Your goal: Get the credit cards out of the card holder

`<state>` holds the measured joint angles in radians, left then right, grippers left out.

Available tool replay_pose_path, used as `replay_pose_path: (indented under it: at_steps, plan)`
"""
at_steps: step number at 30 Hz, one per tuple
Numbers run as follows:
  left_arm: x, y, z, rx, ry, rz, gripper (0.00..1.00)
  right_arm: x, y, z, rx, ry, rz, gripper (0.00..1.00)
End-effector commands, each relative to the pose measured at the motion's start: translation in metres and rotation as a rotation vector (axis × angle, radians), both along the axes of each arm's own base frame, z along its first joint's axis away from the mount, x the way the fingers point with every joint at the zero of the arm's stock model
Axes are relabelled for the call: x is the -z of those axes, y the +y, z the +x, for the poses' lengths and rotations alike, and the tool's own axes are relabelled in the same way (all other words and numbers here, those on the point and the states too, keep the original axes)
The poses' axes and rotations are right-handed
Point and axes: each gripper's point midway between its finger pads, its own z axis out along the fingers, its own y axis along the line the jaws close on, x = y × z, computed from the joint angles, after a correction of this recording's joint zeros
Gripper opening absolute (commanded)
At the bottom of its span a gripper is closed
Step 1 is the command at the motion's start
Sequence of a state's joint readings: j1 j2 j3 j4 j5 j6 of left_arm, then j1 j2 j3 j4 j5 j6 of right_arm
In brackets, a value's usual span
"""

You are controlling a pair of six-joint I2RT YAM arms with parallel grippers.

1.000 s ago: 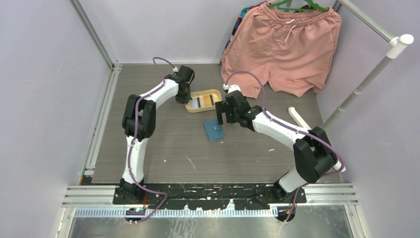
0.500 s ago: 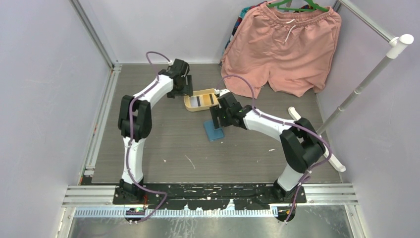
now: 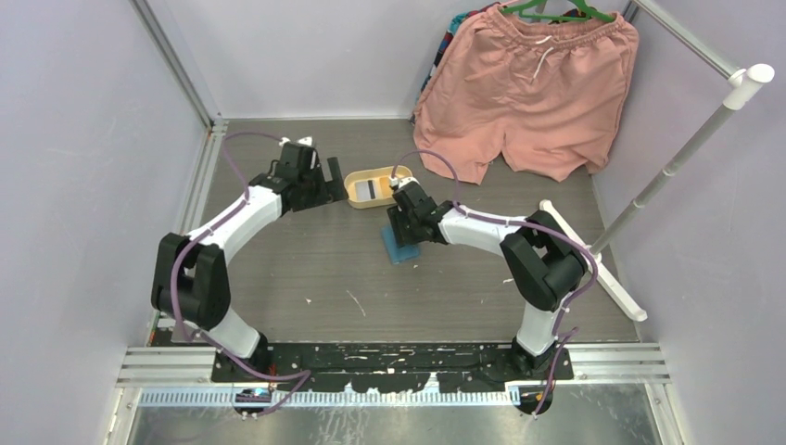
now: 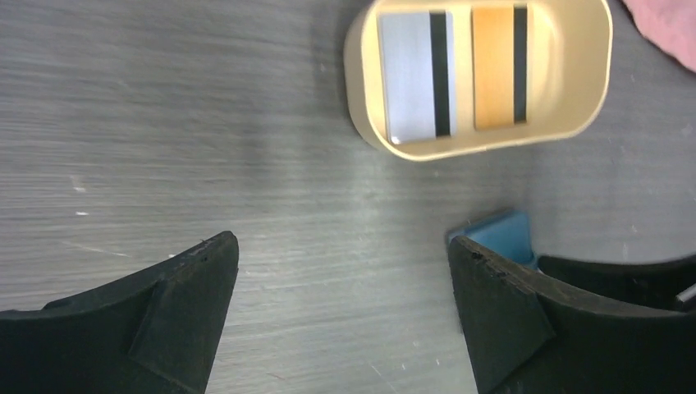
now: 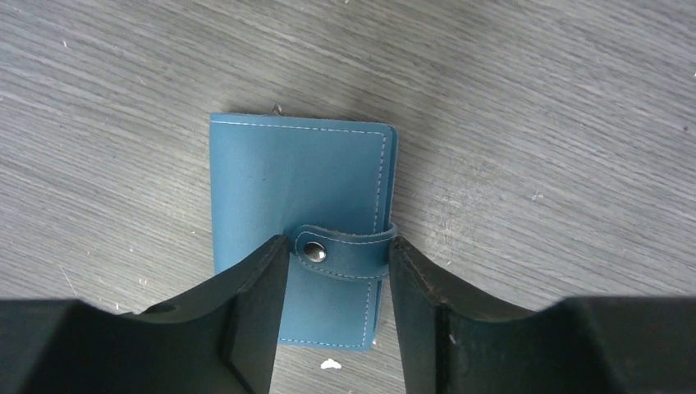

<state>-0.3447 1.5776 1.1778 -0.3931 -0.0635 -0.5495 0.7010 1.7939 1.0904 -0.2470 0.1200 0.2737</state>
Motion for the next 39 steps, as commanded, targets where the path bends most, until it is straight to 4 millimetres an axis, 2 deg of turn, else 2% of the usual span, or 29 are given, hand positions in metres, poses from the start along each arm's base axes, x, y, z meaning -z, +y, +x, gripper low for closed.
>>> replay_pose_path:
  at_steps: [1, 5, 9, 11, 14, 17, 19, 22, 24, 27, 32, 39]
  plan:
    - [-0.017, -0.029, 0.004, 0.16, -0.018, -0.3, 1.0, -0.007, 0.009, 0.015, 0.028, -0.049, 0.011, 0.49]
    - [-0.05, -0.039, -0.004, 0.282, -0.156, -0.421, 1.0, -0.003, 0.007, 0.015, 0.023, -0.047, -0.008, 0.46]
    - [-0.085, -0.069, -0.035, 0.525, -0.25, -0.616, 1.0, -0.001, 0.003, 0.013, 0.022, -0.049, -0.02, 0.4]
    - [-0.091, -0.081, -0.043, 0.58, -0.274, -0.73, 1.0, 0.001, 0.002, 0.011, 0.025, -0.048, -0.02, 0.32]
    - [-0.069, -0.098, -0.04, 0.548, -0.181, -0.811, 1.0, 0.001, 0.002, 0.008, 0.033, -0.046, -0.001, 0.2]
    - [-0.015, -0.114, -0.037, 0.458, -0.094, -0.644, 1.0, -0.003, 0.004, 0.007, 0.046, -0.052, 0.029, 0.14]
    - [0.014, -0.128, -0.043, 0.422, -0.053, -0.531, 1.0, -0.008, 0.004, 0.007, 0.056, -0.061, 0.051, 0.02]
    - [0.042, -0.141, -0.051, 0.381, -0.015, -0.452, 1.0, -0.015, 0.005, 0.006, 0.072, -0.073, 0.088, 0.01]
    - [0.059, -0.141, -0.055, 0.331, 0.009, -0.434, 1.0, -0.02, 0.006, 0.004, 0.082, -0.08, 0.114, 0.01]
    - [0.072, -0.133, -0.059, 0.249, -0.008, -0.434, 1.0, -0.028, 0.004, 0.004, 0.124, -0.088, 0.17, 0.01]
    - [0.076, -0.12, -0.06, 0.181, -0.041, -0.402, 0.99, -0.039, 0.006, 0.005, 0.187, -0.094, 0.331, 0.01]
    - [0.084, -0.142, -0.064, 0.204, -0.024, -0.552, 0.81, -0.045, 0.01, 0.006, 0.21, -0.079, 0.464, 0.01]
